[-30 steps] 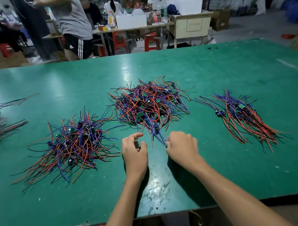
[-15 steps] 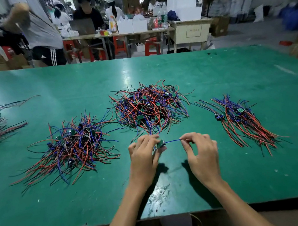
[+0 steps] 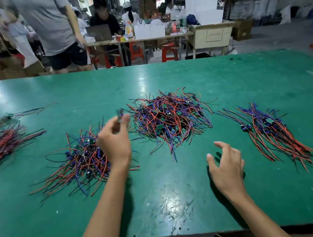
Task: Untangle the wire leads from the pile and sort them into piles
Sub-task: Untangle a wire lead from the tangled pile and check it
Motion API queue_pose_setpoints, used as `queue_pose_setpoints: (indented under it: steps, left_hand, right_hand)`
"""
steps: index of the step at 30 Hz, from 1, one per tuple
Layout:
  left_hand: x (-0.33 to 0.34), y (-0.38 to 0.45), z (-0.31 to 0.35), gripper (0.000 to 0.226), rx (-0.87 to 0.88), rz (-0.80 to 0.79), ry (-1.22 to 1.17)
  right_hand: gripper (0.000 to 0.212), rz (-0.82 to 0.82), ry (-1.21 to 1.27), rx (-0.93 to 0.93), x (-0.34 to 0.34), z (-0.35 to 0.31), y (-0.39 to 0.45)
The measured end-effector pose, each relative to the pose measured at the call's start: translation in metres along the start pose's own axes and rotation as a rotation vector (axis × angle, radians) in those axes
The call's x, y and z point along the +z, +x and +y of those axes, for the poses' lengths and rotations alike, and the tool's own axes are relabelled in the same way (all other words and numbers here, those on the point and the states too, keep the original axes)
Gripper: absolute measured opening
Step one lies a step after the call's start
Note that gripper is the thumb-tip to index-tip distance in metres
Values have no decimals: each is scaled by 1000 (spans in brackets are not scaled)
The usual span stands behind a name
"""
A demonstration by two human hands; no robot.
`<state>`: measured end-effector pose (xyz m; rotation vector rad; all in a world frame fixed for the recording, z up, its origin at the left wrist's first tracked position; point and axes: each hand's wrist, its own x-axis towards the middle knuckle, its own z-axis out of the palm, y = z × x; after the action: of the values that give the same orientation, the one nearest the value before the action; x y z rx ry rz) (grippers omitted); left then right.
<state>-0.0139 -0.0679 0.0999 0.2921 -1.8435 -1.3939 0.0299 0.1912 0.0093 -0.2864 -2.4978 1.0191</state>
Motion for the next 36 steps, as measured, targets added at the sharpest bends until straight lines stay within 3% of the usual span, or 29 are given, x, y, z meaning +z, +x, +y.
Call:
queue_pose_setpoints:
  steps: [2, 5, 7, 10, 12, 14, 16, 20, 26, 36]
  left_hand:
    - [-16, 28, -13, 34, -126, 35, 254]
    - [-30, 40, -31, 56, -333, -38, 699]
    - [-24, 32, -33, 68, -300, -98, 877]
    - [4, 11, -26, 44, -3, -217, 785]
    - [27, -6, -18, 25, 82, -417, 642]
    - [50, -23, -14, 38, 35, -632, 627]
    - [70, -40, -16, 44, 9, -748, 695]
    - [83, -57, -32, 27, -40, -656, 725]
    - [87, -64, -37, 41, -37, -603, 693]
    - [71, -93, -43, 26, -100, -496, 408]
  right_hand:
    - [39, -39, -47, -5, 2, 0, 1]
    - [40, -103, -128, -1, 6, -1, 3]
    - [39, -125, -176, -19, 9, -2, 3]
    - [32, -129, -245, -70, 11, -1, 3]
    - [29, -133, -310, -111, 13, -2, 4]
    - [28, -137, -371, -146, 16, -4, 4]
    - [28, -136, -394, -155, 17, -4, 4]
    - [28, -120, -403, -159, 17, -3, 2]
    - [29, -103, -460, -166, 18, -5, 4]
    - [28, -142, -433, -153, 14, -1, 3]
